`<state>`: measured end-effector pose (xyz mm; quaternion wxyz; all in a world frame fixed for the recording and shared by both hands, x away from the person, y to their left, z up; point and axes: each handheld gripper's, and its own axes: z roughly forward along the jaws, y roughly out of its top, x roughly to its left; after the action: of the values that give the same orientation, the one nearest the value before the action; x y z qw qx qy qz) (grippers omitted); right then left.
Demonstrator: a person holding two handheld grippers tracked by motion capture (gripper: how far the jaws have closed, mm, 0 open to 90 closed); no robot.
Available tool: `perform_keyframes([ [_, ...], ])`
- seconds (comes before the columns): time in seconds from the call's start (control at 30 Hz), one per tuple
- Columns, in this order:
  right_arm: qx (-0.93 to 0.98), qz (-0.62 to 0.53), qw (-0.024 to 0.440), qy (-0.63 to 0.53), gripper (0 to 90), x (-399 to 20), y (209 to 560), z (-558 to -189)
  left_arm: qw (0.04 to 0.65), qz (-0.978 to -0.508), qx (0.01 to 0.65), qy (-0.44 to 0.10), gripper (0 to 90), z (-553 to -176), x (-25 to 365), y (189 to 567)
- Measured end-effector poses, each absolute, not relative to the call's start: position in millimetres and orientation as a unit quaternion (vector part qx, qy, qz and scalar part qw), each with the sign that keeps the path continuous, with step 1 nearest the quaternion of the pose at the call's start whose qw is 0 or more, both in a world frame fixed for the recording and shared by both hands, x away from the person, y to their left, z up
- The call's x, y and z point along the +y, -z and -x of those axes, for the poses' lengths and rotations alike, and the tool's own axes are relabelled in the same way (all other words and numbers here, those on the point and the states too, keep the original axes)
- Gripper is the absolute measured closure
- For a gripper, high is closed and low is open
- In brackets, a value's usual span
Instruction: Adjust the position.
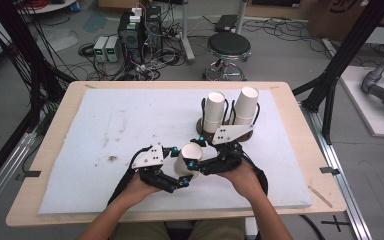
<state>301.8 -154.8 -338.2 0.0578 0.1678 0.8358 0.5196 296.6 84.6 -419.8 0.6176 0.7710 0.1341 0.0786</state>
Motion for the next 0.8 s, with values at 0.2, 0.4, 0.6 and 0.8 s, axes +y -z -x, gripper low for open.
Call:
perform_keyframes([
  [0.2, 0.832, -0.170, 0.051, -0.526, 36.2, -156, 339, -302, 0.618, -0.770, 0.135, -0.078, 21.8, -297, 86, 420],
  [0.4, 0.830, -0.173, 0.048, -0.527, 36.3, -157, 340, -303, 0.615, -0.774, 0.130, -0.080, 25.5, -298, 88, 420],
  [0.6, 0.828, -0.175, 0.048, -0.530, 33.7, -157, 341, -303, 0.609, -0.778, 0.129, -0.086, 30.3, -297, 89, 418],
  [0.8, 0.821, -0.183, 0.063, -0.537, 21.4, -157, 342, -303, 0.600, -0.783, 0.137, -0.086, 30.3, -298, 95, 415],
])
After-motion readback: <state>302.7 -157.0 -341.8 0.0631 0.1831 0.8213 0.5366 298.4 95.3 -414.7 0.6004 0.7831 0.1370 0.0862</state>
